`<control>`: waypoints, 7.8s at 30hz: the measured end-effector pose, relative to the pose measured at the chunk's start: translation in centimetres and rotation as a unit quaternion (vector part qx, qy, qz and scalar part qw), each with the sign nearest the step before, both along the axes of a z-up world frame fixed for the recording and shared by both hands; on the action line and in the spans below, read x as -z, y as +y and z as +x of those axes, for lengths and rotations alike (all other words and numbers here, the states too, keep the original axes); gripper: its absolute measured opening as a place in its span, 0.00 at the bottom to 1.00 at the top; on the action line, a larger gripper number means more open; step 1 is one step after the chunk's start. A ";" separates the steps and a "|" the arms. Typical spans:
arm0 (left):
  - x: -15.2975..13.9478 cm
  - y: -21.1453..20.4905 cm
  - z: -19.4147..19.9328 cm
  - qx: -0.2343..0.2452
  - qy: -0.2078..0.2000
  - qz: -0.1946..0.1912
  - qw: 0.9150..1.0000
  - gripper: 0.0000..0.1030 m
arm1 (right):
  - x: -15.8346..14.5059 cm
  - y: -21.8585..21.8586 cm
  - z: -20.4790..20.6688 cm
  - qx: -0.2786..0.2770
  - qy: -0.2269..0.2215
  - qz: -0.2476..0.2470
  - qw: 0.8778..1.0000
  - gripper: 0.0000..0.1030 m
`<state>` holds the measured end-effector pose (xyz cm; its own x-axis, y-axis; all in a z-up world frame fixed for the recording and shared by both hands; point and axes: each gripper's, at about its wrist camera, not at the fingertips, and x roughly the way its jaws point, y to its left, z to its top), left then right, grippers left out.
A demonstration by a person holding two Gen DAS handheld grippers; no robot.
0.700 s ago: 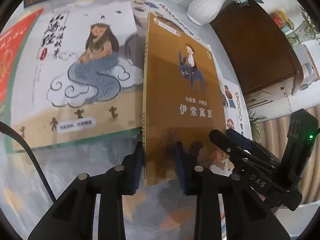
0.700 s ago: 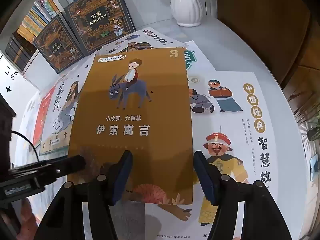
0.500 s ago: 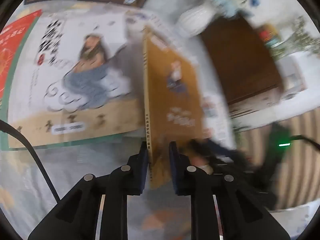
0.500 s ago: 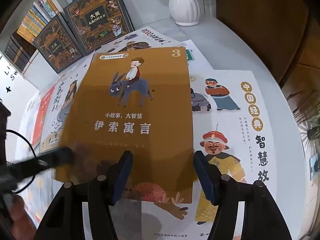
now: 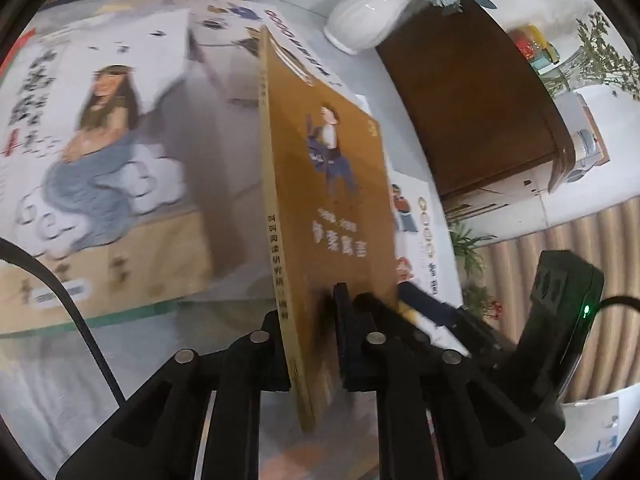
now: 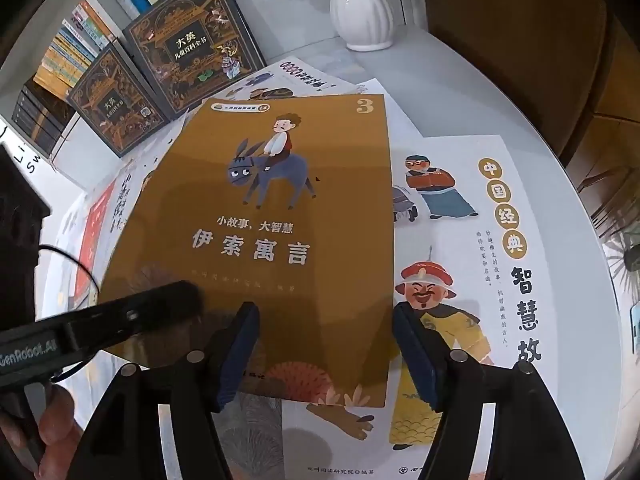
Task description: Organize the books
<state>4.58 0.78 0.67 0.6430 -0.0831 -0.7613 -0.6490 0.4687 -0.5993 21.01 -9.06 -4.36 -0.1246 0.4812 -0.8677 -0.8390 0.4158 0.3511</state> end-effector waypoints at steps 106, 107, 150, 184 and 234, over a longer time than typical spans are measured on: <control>-0.3 16.6 -45.5 -0.220 0.101 0.073 0.967 0.33 | -7.1 20.5 -37.9 -0.198 0.067 0.048 0.977 0.54; -0.6 16.4 -44.3 -0.210 0.094 0.076 0.970 0.34 | -7.4 19.7 -36.1 -0.174 0.057 0.051 0.982 0.54; -1.0 -0.5 -15.9 -0.107 0.070 0.016 0.992 0.40 | -2.1 4.8 -12.8 -0.117 0.042 -0.024 0.992 0.38; 2.3 -2.2 -20.6 -0.150 0.035 0.004 0.988 0.26 | -2.8 -0.6 -13.0 -0.142 0.188 0.050 0.971 0.39; -10.4 3.9 -35.5 -0.127 -0.110 0.075 0.983 0.12 | -11.5 7.0 -28.4 -0.148 0.186 0.157 0.959 0.30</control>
<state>-30.91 4.71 11.11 0.7792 0.2028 -0.5930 -0.6185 0.4022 -0.6751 -7.36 -2.03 7.15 -0.5684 0.6068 -0.5556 -0.6972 0.0033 0.7169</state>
